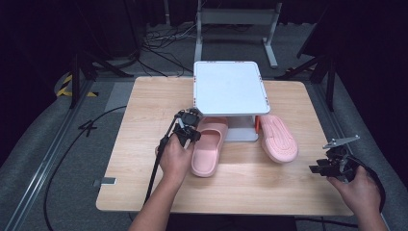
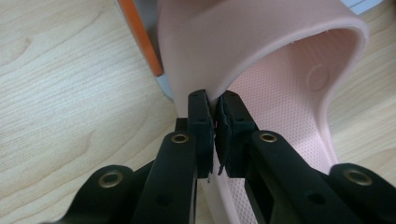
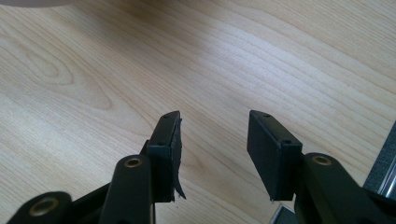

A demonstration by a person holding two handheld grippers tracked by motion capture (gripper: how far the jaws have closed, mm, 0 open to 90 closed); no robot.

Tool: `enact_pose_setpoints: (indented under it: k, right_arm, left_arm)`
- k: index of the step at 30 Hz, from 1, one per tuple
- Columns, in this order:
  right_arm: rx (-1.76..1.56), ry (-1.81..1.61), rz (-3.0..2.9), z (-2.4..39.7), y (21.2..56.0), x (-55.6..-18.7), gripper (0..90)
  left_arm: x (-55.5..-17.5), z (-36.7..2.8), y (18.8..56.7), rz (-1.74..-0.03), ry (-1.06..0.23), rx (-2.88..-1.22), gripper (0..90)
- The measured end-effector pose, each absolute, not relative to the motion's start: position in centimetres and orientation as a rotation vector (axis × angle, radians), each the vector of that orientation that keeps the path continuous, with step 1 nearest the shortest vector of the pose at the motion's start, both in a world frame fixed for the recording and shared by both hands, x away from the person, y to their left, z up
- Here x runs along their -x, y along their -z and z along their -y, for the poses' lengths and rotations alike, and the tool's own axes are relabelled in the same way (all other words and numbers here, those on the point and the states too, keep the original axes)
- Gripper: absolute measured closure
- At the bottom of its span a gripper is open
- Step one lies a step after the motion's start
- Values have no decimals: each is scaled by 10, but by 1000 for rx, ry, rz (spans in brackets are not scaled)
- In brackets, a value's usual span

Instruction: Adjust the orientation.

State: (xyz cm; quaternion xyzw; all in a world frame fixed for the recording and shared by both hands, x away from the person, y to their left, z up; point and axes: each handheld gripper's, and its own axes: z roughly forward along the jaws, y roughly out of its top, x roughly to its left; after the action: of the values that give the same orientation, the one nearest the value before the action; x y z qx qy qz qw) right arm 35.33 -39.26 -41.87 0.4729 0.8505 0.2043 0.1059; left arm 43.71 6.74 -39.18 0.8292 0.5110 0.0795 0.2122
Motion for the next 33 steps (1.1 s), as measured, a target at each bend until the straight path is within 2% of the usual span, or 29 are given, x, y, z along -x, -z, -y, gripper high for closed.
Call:
enact_pose_setpoints:
  k: [7,12,14,18,25,28,31,33]
  right_arm:
    - [-1382,-598,-2510,391,418,-354,547]
    - [-1377,-598,-2513,390,418,-355,545]
    - [-1369,-601,-2513,389,417,-356,544]
    - [-1363,-604,-2516,388,417,-356,543]
    - [-1366,-612,-2513,390,416,-356,539]
    - [-1367,-615,-2516,389,416,-356,538]
    - [-1356,-610,-2521,387,416,-356,538]
    - [-1353,-613,-2521,388,415,-355,538]
  left_arm:
    - [-432,-74,392,-1423,-190,-2294,795]
    - [-426,-78,395,-1424,-120,-2306,792]
    - [-424,-76,397,-1407,-80,-2329,762]
    - [-415,-73,395,-1382,-90,-2340,702]
    - [-385,-84,371,-1262,-132,-2419,525]
    - [-379,-92,376,-1264,-100,-2472,526]
    - [-378,-99,388,-1295,-75,-2485,587]
    - [-380,-102,400,-1312,-35,-2529,592]
